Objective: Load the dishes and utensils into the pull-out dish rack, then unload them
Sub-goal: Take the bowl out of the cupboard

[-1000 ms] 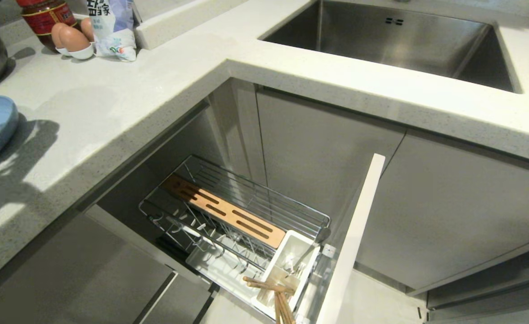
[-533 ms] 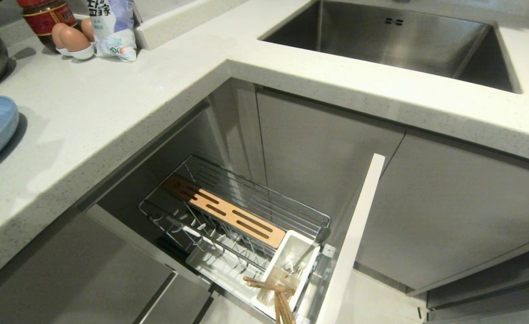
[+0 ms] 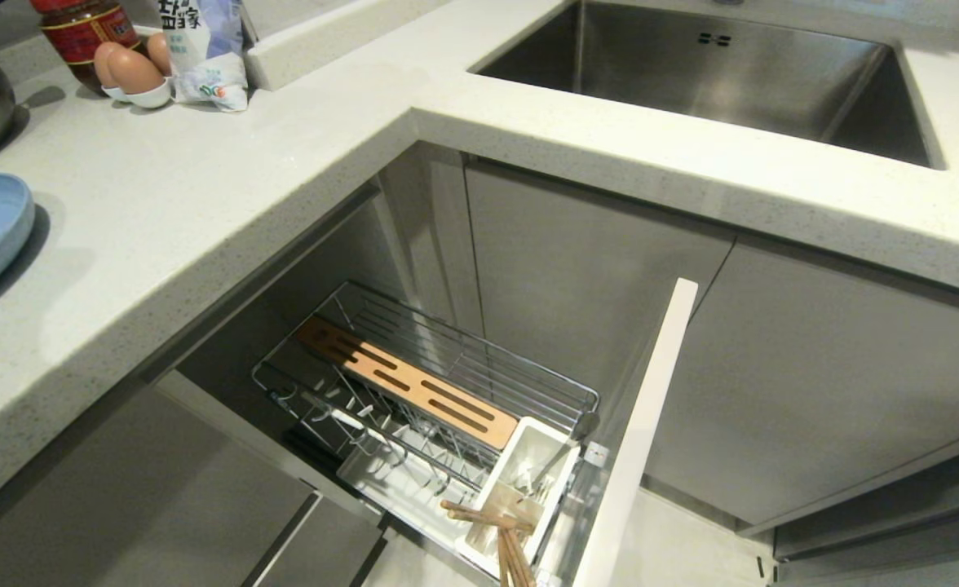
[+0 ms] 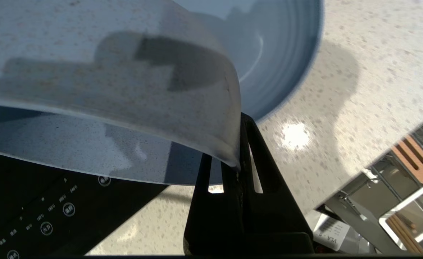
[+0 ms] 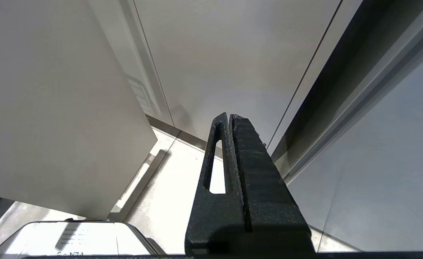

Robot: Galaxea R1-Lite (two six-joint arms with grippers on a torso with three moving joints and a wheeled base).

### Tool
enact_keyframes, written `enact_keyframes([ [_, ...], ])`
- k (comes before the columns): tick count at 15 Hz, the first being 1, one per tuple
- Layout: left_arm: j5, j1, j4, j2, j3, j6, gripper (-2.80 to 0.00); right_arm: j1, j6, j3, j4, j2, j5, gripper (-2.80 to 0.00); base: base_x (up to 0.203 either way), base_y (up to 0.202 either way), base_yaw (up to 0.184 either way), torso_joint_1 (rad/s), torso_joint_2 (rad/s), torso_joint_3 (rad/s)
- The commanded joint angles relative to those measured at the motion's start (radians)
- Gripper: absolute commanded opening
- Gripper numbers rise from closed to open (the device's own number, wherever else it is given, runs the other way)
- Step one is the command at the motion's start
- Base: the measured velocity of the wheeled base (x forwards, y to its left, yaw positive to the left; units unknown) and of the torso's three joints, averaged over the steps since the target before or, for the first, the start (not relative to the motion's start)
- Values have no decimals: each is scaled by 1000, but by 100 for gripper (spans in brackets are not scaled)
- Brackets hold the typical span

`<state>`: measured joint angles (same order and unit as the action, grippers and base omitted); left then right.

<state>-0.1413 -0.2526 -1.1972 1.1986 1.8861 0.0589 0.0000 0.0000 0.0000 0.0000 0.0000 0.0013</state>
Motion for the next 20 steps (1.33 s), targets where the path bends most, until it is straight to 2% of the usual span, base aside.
enact_keyframes([
  [1, -6, -1, -20, 75, 26, 1, -280, 0, 0, 0, 0, 0, 0, -280, 0, 0, 0, 0, 0, 0],
  [6, -15, 0, -74, 148, 41, -5, -280, 0, 0, 0, 0, 0, 0, -280, 0, 0, 0, 0, 0, 0],
  [11, -18, 1, -73, 173, 41, -5, -280, 0, 0, 0, 0, 0, 0, -280, 0, 0, 0, 0, 0, 0],
  [15, -18, 1, -74, 185, 41, -30, -280, 0, 0, 0, 0, 0, 0, -280, 0, 0, 0, 0, 0, 0],
  [16, -18, 1, -71, 187, 42, -30, 0, 0, 0, 0, 0, 0, 0, -280, 0, 0, 0, 0, 0, 0],
  [20, -18, 1, -68, 188, 42, -30, 0, 0, 0, 0, 0, 0, 0, -280, 0, 0, 0, 0, 0, 0],
])
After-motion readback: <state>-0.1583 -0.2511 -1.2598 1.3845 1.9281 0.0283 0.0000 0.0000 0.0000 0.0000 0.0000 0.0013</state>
